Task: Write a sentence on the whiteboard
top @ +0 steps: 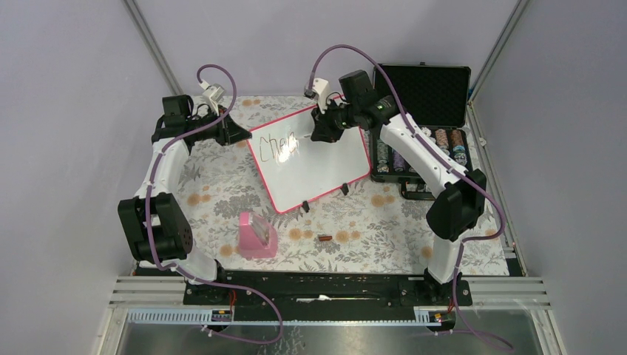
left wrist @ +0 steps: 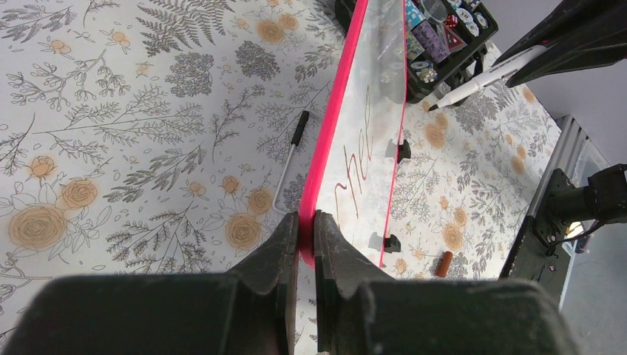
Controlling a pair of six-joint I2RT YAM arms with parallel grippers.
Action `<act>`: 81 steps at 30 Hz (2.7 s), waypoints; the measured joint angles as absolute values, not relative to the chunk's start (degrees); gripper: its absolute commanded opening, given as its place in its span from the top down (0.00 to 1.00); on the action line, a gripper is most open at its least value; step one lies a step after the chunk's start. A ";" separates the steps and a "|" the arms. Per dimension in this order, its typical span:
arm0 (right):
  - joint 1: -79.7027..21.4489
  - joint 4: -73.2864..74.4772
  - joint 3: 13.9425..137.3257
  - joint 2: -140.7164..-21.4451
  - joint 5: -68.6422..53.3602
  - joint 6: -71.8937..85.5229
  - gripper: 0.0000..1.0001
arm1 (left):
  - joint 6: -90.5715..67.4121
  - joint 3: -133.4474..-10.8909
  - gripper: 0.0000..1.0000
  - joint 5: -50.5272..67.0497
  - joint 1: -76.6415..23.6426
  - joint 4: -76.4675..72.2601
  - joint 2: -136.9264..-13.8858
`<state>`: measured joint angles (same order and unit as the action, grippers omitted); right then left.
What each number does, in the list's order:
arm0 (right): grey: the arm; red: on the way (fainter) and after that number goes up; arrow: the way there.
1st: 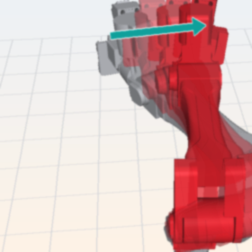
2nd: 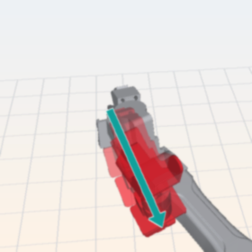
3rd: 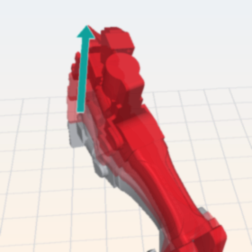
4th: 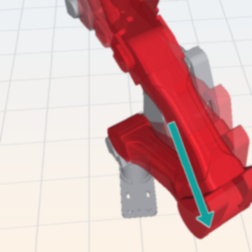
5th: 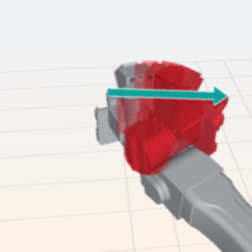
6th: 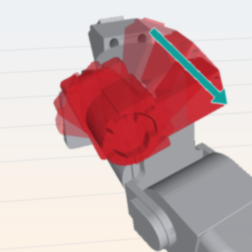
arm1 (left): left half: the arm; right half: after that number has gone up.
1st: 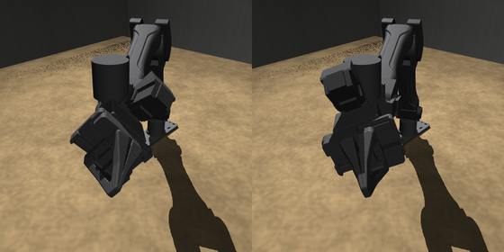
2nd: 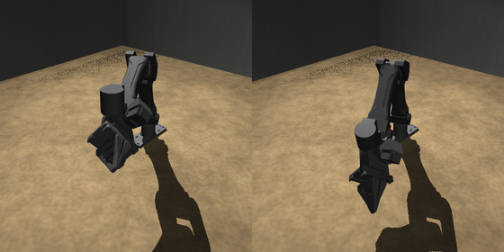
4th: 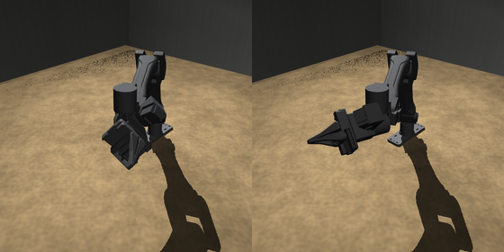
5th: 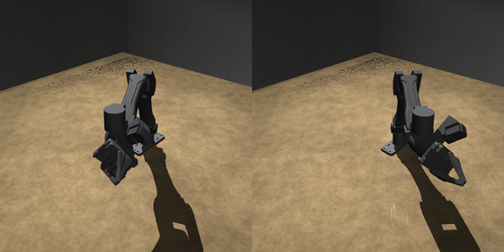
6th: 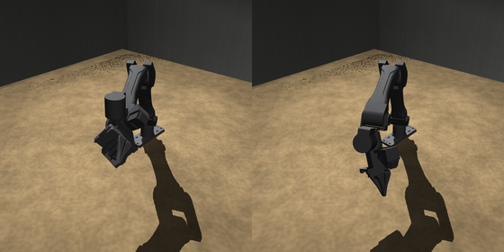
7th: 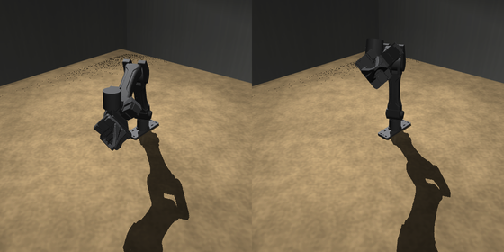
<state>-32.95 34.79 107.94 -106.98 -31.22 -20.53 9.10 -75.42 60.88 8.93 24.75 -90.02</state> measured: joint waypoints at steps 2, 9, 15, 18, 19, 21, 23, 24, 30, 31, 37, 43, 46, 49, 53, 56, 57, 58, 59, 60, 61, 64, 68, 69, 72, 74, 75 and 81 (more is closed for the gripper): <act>-32.99 34.76 107.94 -107.22 -31.20 -20.53 1.00 | 9.19 -75.42 1.00 60.80 8.91 24.77 -90.02; -32.99 34.06 108.18 -109.58 -30.46 -20.58 1.00 | 9.50 -75.42 1.00 60.55 8.84 24.82 -90.02; -33.01 33.95 109.71 -111.33 -29.10 -20.58 1.00 | 9.69 -75.64 1.00 60.14 8.71 25.23 -89.93; -33.01 33.93 110.45 -111.74 -28.91 -20.58 1.00 | 9.87 -75.75 1.00 59.96 8.62 25.43 -89.93; -33.01 33.95 110.52 -111.77 -28.91 -20.58 1.00 | 9.89 -75.75 1.00 59.90 8.62 25.43 -89.91; -33.01 33.95 110.78 -111.81 -28.51 -20.60 1.00 | 9.98 -75.77 1.00 59.86 8.62 25.54 -89.86; -33.01 33.95 111.18 -111.90 -28.10 -20.60 1.00 | 10.09 -75.77 1.00 59.75 8.58 25.69 -89.73; -33.01 33.93 111.44 -112.03 -27.99 -20.60 1.00 | 10.11 -75.75 1.00 59.72 8.56 25.71 -89.71; -33.01 33.93 112.36 -113.03 -27.49 -20.64 1.00 | 10.15 -75.77 1.00 59.66 8.51 25.71 -89.71; -33.01 33.95 112.40 -113.14 -27.46 -20.64 1.00 | 10.17 -75.77 1.00 59.66 8.51 25.71 -89.71; -33.01 33.95 112.66 -113.67 -26.85 -20.64 1.00 | 10.31 -75.77 1.00 59.53 8.51 25.71 -89.71; -32.97 33.95 112.66 -113.65 -26.41 -20.64 1.00 | 10.31 -75.77 1.00 59.31 8.47 25.71 -89.71; -32.95 33.95 112.64 -113.67 -26.41 -20.75 1.00 | 10.33 -75.77 1.00 59.27 8.45 25.71 -89.71; -32.95 33.93 112.55 -113.65 -26.44 -20.84 1.00 | 10.33 -75.77 1.00 59.24 8.45 25.71 -89.71; -32.95 33.74 111.66 -113.65 -26.61 -20.88 1.00 | 10.33 -75.77 1.00 58.87 8.43 25.71 -89.71; -32.95 33.52 110.13 -113.38 -27.16 -20.84 1.00 | 10.37 -75.77 1.00 58.35 8.36 25.71 -89.71; -32.95 33.41 109.51 -113.16 -27.27 -20.84 1.00 | 10.39 -75.77 1.00 58.24 8.34 25.71 -89.71; -32.95 33.28 108.81 -112.88 -27.33 -20.84 1.00 | 10.39 -75.77 1.00 58.22 8.32 25.71 -89.71; -32.95 33.10 108.03 -112.57 -27.44 -20.84 1.00 | 10.41 -75.77 1.00 58.22 8.29 25.71 -89.71; -32.95 32.97 107.50 -112.36 -27.51 -20.84 1.00 | 10.44 -75.77 1.00 58.22 8.29 25.71 -89.71; -32.95 32.84 106.98 -112.20 -27.53 -20.84 1.00 | 10.48 -75.77 1.00 58.22 8.29 25.71 -89.71; -32.95 32.64 106.02 -111.90 -27.75 -20.84 1.00 | 10.50 -75.77 1.00 58.22 8.29 25.71 -89.71; -32.95 32.58 105.49 -111.70 -27.81 -20.84 1.00 | 10.52 -75.77 1.00 58.22 8.29 25.74 -89.71; -32.95 32.53 105.47 -111.70 -27.92 -20.84 1.00 | 10.52 -75.77 1.00 58.22 8.29 25.74 -89.71; -32.95 32.51 105.47 -111.70 -27.97 -20.84 1.00 | 10.52 -75.77 1.00 58.19 8.29 25.74 -89.71; -32.95 32.51 105.47 -111.70 -27.97 -20.84 1.00 | 10.55 -75.77 1.00 58.22 8.29 25.76 -89.71; -32.95 32.51 105.47 -111.70 -27.97 -20.84 1.00 | 10.52 -75.77 1.00 58.19 8.29 25.76 -89.71; -32.95 32.53 105.58 -111.70 -27.97 -20.80 1.00 | 10.55 -75.77 1.00 58.22 8.29 25.78 -89.71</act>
